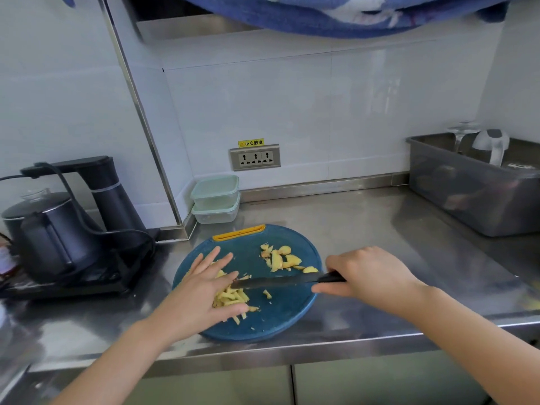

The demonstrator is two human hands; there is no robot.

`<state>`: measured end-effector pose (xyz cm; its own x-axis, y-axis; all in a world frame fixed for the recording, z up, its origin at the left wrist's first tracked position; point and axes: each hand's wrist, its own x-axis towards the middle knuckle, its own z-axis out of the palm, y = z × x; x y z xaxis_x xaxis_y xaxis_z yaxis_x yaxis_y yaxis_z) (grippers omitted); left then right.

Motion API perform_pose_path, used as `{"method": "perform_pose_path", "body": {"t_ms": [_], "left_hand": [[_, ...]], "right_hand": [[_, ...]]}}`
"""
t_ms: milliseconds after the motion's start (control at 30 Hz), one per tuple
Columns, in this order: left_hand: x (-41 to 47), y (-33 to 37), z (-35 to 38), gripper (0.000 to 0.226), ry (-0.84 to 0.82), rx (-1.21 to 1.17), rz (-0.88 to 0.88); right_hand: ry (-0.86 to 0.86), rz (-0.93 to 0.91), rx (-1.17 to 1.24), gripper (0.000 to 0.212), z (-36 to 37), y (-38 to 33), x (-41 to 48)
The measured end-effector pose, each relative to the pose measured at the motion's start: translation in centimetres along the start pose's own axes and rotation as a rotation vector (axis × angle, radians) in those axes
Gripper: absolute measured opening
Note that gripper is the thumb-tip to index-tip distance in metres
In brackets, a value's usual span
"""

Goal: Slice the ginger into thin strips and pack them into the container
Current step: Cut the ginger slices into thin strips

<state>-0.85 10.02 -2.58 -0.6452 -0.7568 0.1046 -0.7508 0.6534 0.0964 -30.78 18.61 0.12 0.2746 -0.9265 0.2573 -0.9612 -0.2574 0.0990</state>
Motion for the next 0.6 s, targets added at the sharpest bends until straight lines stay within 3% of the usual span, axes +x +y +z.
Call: {"method": "perform_pose_path", "body": {"t_ms": [133,267,600], "left_hand": [[0.6,-0.1,-0.4,0.092,0.129,-0.141,-0.081],[2.7,2.7,-0.2,0.040,0.206,-0.124,-0.064],[7.0,9.7,3.4,0.033,0.140,-0.238,0.070]], "right_hand": [[0.029,0.266,0.103,0.060,0.7,1.6,-0.6],[0.085,0.396,0.065,0.050,2.4,2.4,-0.1],[0.067,0.475,0.061,0.049,7.3,2.5,2.4]]}}
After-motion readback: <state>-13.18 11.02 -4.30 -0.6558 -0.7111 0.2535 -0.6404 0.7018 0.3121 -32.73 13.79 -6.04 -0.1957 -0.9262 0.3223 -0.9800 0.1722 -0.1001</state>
